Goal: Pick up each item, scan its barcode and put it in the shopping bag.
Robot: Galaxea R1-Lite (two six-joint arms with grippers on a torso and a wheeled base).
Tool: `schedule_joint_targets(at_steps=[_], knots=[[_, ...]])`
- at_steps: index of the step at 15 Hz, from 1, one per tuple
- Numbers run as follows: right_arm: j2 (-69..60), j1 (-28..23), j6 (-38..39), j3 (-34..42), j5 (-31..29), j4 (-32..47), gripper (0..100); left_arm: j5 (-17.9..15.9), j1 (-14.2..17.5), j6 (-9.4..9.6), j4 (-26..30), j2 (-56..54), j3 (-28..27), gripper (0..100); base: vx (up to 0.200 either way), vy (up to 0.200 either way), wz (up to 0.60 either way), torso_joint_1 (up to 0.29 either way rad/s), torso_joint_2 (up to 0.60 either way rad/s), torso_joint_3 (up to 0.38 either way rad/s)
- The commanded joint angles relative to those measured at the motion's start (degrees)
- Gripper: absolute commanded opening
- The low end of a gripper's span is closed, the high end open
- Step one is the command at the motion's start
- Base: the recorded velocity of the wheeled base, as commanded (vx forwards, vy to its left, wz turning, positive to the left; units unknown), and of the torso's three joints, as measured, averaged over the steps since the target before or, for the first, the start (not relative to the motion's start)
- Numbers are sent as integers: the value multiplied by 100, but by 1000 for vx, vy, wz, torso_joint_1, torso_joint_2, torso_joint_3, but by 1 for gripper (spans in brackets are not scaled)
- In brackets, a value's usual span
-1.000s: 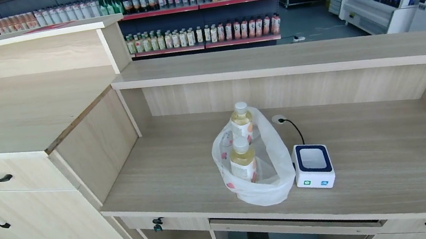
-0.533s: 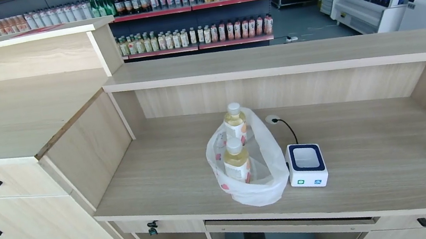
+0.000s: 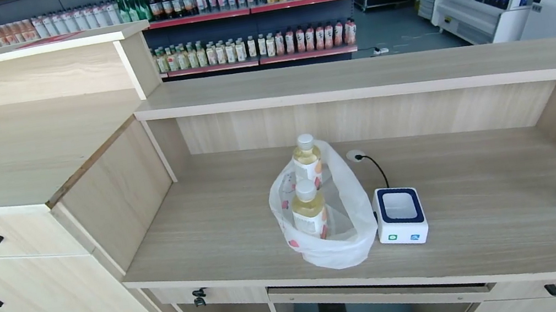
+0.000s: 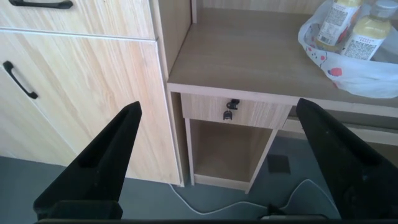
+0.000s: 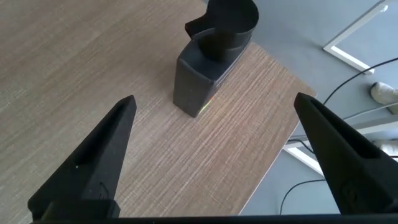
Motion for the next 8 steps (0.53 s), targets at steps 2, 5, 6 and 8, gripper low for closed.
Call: schedule_joint_targets(at_steps=[2,5,6,8], knots=[[390,116,-23,-291,11,7,100,0,1,4,2,-2,0,100,0,0,0,0,0,0],[627,283,-14,-397,2,-28,100,0,1,4,2,-2,0,100,0,0,0,0,0,0],[706,301,-23,-423,2,-81,100,0,1,4,2,-2,0,100,0,0,0,0,0,0],[838,354,-40,-441,-7,-239,100,0,1,4,2,-2,0,100,0,0,0,0,0,0]])
